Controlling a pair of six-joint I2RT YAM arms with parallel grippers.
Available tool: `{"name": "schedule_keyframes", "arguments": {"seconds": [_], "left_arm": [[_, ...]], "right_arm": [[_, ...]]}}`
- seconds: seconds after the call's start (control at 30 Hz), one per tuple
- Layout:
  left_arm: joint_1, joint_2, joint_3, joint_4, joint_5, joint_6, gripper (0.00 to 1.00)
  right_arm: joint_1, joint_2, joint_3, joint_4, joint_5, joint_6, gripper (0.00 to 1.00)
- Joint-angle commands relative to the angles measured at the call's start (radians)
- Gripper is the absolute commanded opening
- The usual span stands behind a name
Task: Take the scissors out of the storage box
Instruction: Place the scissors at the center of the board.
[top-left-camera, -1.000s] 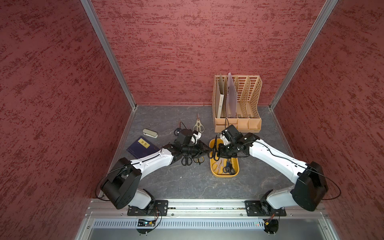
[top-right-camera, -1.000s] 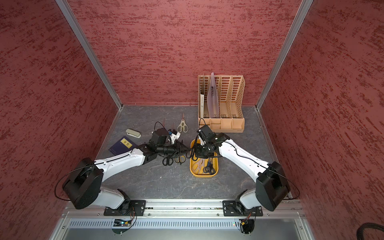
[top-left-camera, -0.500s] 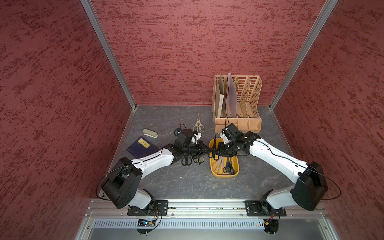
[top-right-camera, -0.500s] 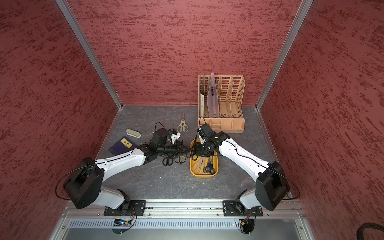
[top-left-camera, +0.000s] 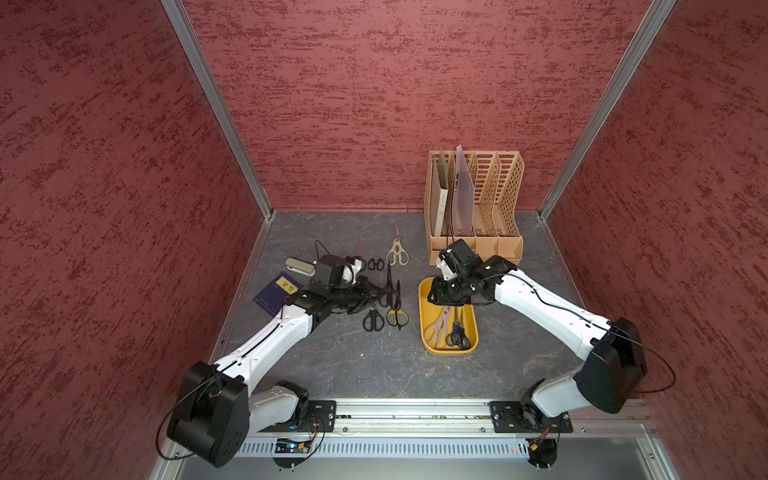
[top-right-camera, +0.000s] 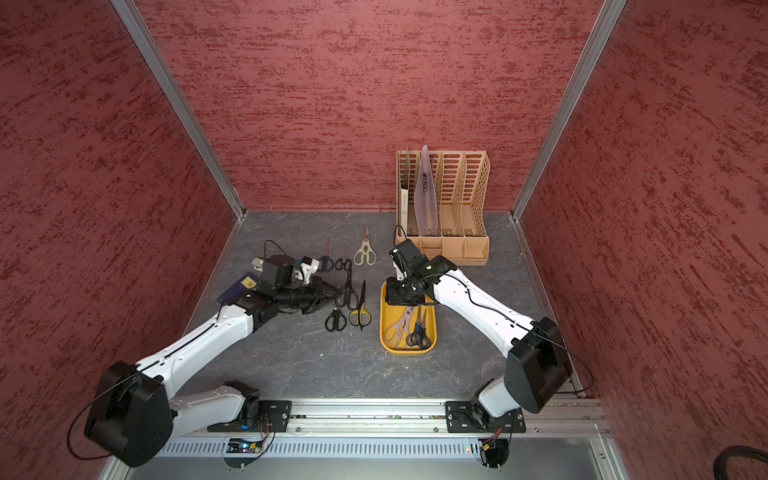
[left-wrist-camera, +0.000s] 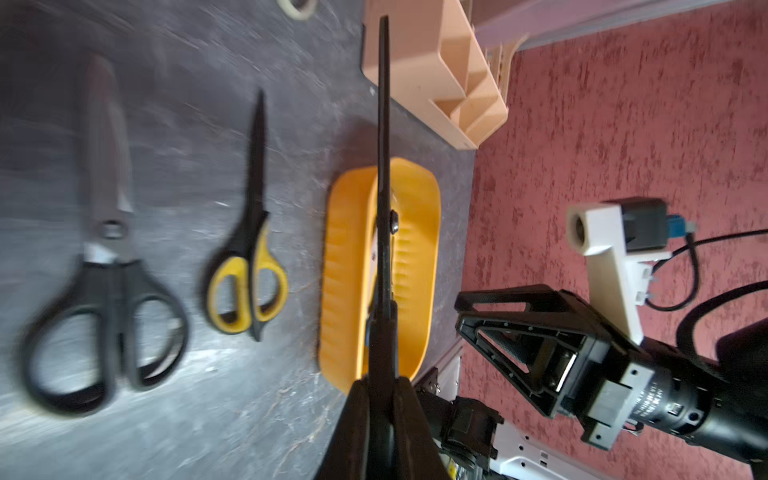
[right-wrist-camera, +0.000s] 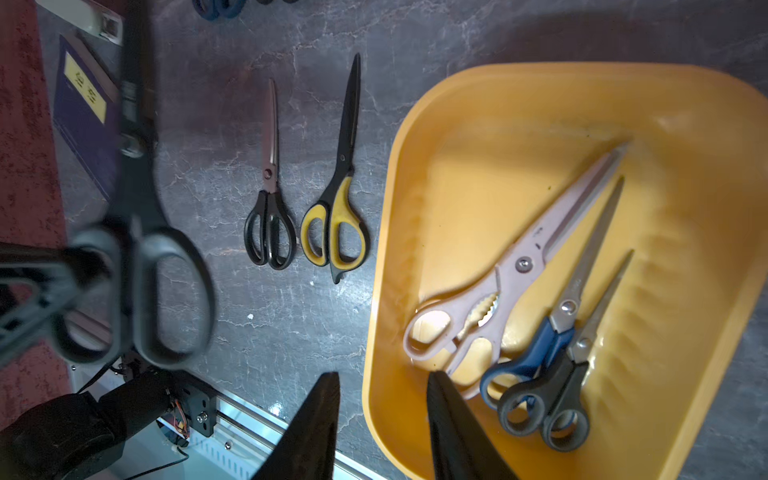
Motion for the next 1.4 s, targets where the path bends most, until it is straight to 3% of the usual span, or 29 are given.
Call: {"name": "schedule_keyframes", "arguments": {"seconds": [0.0, 0.1, 0.33, 0.9, 1.13, 1.37], "left_arm": [[0.109, -0.05, -0.02, -0.258, 0.048, 0.158, 0.16], [0.177, -0.038, -0.02, -0.377, 0.05, 0.235, 0.16], [0.188, 0.003, -0.017, -0.46, -0.024, 0.333, 0.16], [0.221, 0.114, -0.066, -0.264, -0.096, 0.31, 0.16], [0.231, 0.188, -0.11, -0.178, -0.028, 0.312, 0.19], [0.231, 0.212, -0.1, -0.161, -0.029, 0.296, 0.23]], "right_arm": [[-0.005, 0.034, 0.04, -0.005, -0.004, -0.033, 0.4], [-0.006, 0.069, 0.062, -0.001, -0.016, -0.048, 0.4], [-0.005, 0.112, 0.091, 0.01, -0.033, -0.071, 0.39], [-0.005, 0.092, 0.051, -0.001, -0.008, -0.072, 0.38], [-0.006, 0.091, 0.044, 0.004, -0.009, -0.059, 0.38], [-0.006, 0.083, 0.039, 0.007, -0.006, -0.053, 0.38]]}}
